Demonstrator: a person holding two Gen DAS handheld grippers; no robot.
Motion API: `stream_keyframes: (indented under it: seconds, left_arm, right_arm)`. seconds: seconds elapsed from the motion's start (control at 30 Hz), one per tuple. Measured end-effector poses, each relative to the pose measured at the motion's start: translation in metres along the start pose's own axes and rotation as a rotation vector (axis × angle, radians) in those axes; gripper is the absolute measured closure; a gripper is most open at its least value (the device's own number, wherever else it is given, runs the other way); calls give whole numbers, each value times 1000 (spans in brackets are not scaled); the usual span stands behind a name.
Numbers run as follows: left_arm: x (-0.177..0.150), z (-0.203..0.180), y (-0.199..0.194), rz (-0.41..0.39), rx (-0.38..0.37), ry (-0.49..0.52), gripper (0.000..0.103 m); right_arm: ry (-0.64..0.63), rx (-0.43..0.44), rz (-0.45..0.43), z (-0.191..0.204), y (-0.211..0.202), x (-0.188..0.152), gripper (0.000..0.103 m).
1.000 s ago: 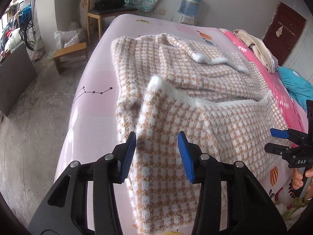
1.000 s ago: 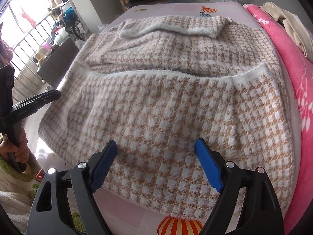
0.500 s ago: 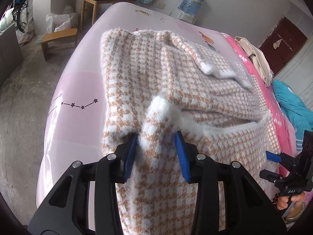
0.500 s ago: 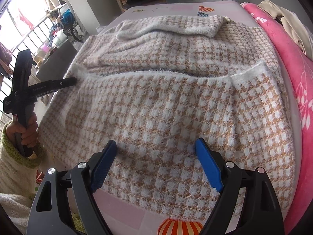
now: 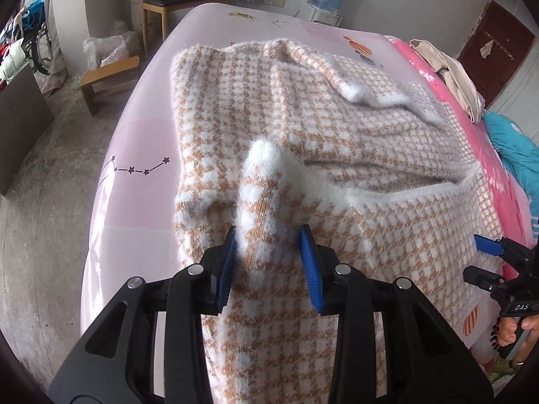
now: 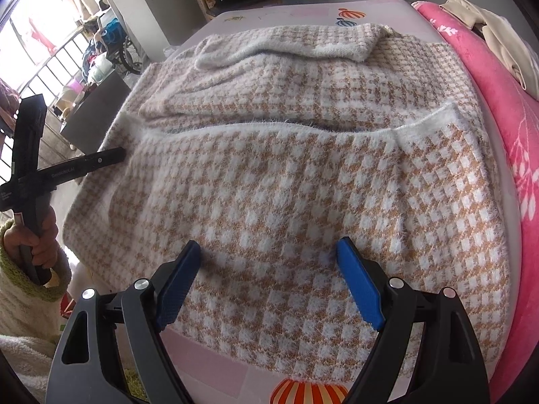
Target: Fold large clothes
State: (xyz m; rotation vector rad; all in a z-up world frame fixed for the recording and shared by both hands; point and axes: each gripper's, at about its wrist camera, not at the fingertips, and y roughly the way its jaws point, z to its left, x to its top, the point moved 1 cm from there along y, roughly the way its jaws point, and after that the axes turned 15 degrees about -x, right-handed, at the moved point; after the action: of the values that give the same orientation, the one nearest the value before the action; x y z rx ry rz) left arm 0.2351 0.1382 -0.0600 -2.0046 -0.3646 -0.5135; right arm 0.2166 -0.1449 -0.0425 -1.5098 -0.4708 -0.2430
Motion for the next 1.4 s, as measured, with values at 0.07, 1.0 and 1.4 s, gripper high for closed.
stream_keyframes:
  seconds: [0.07,1.0,1.4]
  left_arm:
    - [-1,-2,1,1,29,11,68]
    - [-4,-15,8,-1,145,61,68]
    - [-4,-16,8,-1,147,62,68]
  right_arm:
    - [6,3,-2,-1,0,0,22]
    - [9,2,-6,-2,0,0,22]
    - [10,2,-6,-2,0,-1,22]
